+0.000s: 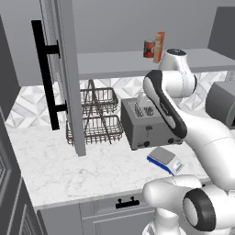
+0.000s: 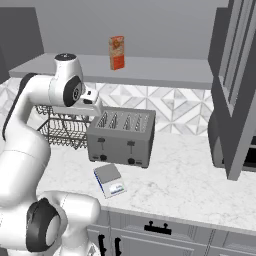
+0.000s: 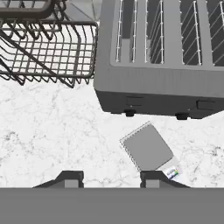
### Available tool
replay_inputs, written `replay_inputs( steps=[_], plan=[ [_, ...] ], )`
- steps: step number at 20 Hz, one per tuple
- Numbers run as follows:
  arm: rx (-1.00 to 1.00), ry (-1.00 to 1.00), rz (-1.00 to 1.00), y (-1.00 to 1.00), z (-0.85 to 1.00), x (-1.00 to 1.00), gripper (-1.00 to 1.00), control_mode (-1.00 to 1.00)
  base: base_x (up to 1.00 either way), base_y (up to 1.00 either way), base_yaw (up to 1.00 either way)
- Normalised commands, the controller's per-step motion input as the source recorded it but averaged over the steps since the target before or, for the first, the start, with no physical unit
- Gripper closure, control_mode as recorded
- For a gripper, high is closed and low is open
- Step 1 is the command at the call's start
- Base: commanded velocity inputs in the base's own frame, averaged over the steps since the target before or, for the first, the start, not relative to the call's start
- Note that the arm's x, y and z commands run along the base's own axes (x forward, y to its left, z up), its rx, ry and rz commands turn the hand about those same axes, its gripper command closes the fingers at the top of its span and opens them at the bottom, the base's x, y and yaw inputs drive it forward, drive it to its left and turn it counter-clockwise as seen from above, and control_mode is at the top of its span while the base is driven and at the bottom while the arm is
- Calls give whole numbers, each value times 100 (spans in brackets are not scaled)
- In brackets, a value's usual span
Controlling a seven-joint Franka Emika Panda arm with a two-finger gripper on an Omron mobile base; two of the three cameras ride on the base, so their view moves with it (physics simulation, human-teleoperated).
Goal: Pick the boxed food and place it on the digital scale for weighing, and close the cabinet.
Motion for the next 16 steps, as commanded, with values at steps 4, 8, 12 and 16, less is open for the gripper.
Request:
replay_inputs(
  steps=[4,8,12,16],
  plan=[
    [0,-10,0,0,2,-48,-100,-100,0,0,0],
    [0,-26,-1,0,8,-57,-100,-100,0,0,0],
    [0,-30,-3,0,14,-25,-100,-100,0,0,0],
    [0,-28,-1,0,28,-13,-100,-100,0,0,0]
  ],
)
